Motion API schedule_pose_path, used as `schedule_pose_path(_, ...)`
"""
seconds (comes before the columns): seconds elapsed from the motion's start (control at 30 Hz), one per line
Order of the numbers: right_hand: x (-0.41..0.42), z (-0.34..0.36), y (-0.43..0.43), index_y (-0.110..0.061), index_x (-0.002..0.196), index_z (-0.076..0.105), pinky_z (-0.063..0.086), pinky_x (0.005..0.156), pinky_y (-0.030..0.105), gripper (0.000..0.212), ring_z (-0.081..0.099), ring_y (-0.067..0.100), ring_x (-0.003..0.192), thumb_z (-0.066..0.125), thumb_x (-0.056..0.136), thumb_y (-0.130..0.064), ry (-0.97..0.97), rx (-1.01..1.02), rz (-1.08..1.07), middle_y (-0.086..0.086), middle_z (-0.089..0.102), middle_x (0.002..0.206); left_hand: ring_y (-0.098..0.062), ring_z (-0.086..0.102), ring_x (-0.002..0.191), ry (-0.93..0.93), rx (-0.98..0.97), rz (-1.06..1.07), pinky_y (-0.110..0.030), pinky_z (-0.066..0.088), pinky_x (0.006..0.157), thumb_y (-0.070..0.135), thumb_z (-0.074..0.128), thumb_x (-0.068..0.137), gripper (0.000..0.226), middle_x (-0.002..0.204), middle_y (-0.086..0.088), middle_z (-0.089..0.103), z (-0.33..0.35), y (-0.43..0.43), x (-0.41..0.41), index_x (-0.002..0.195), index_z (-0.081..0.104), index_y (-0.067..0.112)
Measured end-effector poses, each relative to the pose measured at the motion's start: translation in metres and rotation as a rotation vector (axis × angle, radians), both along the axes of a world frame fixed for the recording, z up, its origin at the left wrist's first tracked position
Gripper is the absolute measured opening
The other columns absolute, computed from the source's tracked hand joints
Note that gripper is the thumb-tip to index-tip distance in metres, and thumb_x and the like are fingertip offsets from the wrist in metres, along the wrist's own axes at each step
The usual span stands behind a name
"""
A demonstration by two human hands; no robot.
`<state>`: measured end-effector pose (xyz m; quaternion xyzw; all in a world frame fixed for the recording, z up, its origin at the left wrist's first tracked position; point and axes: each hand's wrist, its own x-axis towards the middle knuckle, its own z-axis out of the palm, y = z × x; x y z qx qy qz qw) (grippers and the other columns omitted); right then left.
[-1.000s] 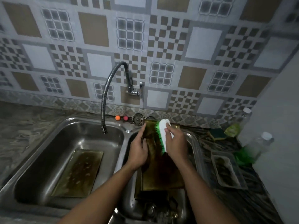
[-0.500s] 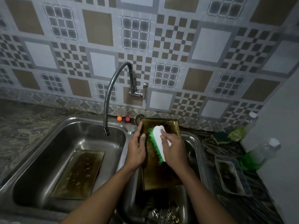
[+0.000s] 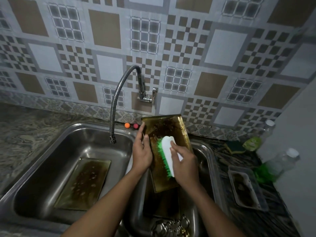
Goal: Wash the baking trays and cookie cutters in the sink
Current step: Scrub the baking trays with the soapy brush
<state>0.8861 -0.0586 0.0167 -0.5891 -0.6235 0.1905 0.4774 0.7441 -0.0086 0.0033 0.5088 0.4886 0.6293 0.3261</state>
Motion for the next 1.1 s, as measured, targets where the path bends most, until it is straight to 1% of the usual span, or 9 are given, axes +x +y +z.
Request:
schedule_pose_path(0.1, 0.035, -0.001, 0.009, -0.015, 0.124, 0.065, 0.053, 0.086, 0.024, 0.029, 0.062, 0.012, 0.107, 0.059, 0.096, -0.02, -0.006, -0.026, -0.124, 0.0, 0.068, 0.118, 0.004, 0.04, 0.135, 0.025, 0.006, -0.018, -0.007, 0.03, 0.108, 0.007, 0.04, 0.104, 0.045, 0.147, 0.008, 0.046, -0.001, -0.003, 0.0, 0.148, 0.042, 0.016)
schedule_pose_path(0.23, 0.023, 0.008, 0.022, -0.017, 0.125, 0.065, 0.041, 0.074, 0.0, 0.03, 0.057, 0.003, 0.104, 0.057, 0.097, -0.023, 0.054, -0.011, -0.183, -0.003, 0.066, 0.121, -0.004, 0.038, 0.14, 0.059, 0.018, -0.105, -0.021, 0.033, 0.113, 0.013, 0.04, 0.105, 0.044, 0.15, 0.007, 0.043, 0.002, -0.003, 0.013, 0.147, 0.04, 0.022)
schedule_pose_path(0.33, -0.015, 0.005, 0.012, -0.022, 0.123, 0.066, 0.054, 0.083, 0.023, 0.028, 0.06, 0.002, 0.099, 0.057, 0.097, -0.026, 0.074, 0.037, -0.087, -0.009, 0.067, 0.111, 0.0, 0.048, 0.13, 0.015, 0.019, -0.042, -0.009, 0.036, 0.103, 0.006, 0.039, 0.104, 0.042, 0.14, 0.008, 0.051, 0.01, -0.002, 0.022, 0.145, 0.042, 0.018)
schedule_pose_path(0.43, -0.022, -0.012, -0.011, -0.023, 0.124, 0.066, 0.053, 0.079, 0.024, 0.029, 0.063, 0.003, 0.096, 0.058, 0.097, -0.025, 0.045, 0.082, 0.014, -0.011, 0.066, 0.102, 0.024, 0.052, 0.098, -0.069, -0.015, 0.072, -0.001, 0.041, 0.085, 0.004, 0.038, 0.104, 0.043, 0.118, 0.018, 0.057, 0.013, 0.001, 0.017, 0.145, 0.043, 0.016)
schedule_pose_path(0.57, 0.024, -0.03, -0.017, -0.027, 0.126, 0.062, 0.055, 0.065, 0.024, 0.031, 0.064, 0.008, 0.086, 0.059, 0.096, -0.022, -0.028, 0.098, -0.014, -0.009, 0.064, 0.097, 0.033, 0.038, 0.11, -0.058, -0.017, 0.112, 0.005, 0.03, 0.092, 0.003, 0.038, 0.104, 0.044, 0.134, 0.016, 0.046, 0.006, 0.006, 0.003, 0.147, 0.042, 0.01)
schedule_pose_path(0.67, 0.056, -0.029, -0.001, -0.026, 0.124, 0.06, 0.057, 0.075, 0.03, 0.033, 0.064, 0.011, 0.093, 0.063, 0.093, -0.015, -0.009, 0.087, -0.148, -0.012, 0.062, 0.1, 0.036, 0.033, 0.112, -0.063, -0.033, 0.1, 0.006, 0.028, 0.093, 0.005, 0.039, 0.104, 0.044, 0.14, 0.011, 0.041, 0.004, 0.005, 0.001, 0.148, 0.041, 0.011)
schedule_pose_path(0.83, 0.023, -0.021, -0.003, -0.029, 0.124, 0.059, 0.051, 0.067, 0.009, 0.031, 0.063, 0.008, 0.092, 0.061, 0.095, -0.018, 0.014, 0.087, -0.066, -0.007, 0.065, 0.105, 0.028, 0.04, 0.116, -0.072, -0.005, 0.113, 0.001, 0.032, 0.096, 0.005, 0.039, 0.104, 0.043, 0.14, 0.006, 0.047, 0.013, 0.011, 0.009, 0.146, 0.043, 0.012)
schedule_pose_path(1.0, 0.002, -0.023, -0.02, -0.019, 0.126, 0.065, 0.046, 0.069, 0.011, 0.031, 0.059, -0.001, 0.084, 0.055, 0.097, -0.023, -0.092, 0.183, 0.101, -0.01, 0.061, 0.093, 0.002, 0.045, 0.132, -0.072, -0.005, 0.127, -0.014, 0.035, 0.108, 0.01, 0.039, 0.104, 0.043, 0.145, 0.003, 0.049, 0.012, 0.015, 0.005, 0.147, 0.044, 0.018)
schedule_pose_path(1.1, 0.031, -0.025, -0.008, -0.029, 0.128, 0.058, 0.053, 0.065, 0.018, 0.031, 0.063, 0.006, 0.089, 0.056, 0.097, -0.023, -0.044, 0.102, -0.002, -0.007, 0.062, 0.099, 0.022, 0.039, 0.123, -0.071, -0.014, 0.138, -0.003, 0.031, 0.101, 0.007, 0.039, 0.104, 0.043, 0.144, 0.006, 0.046, 0.008, 0.009, 0.001, 0.147, 0.042, 0.013)
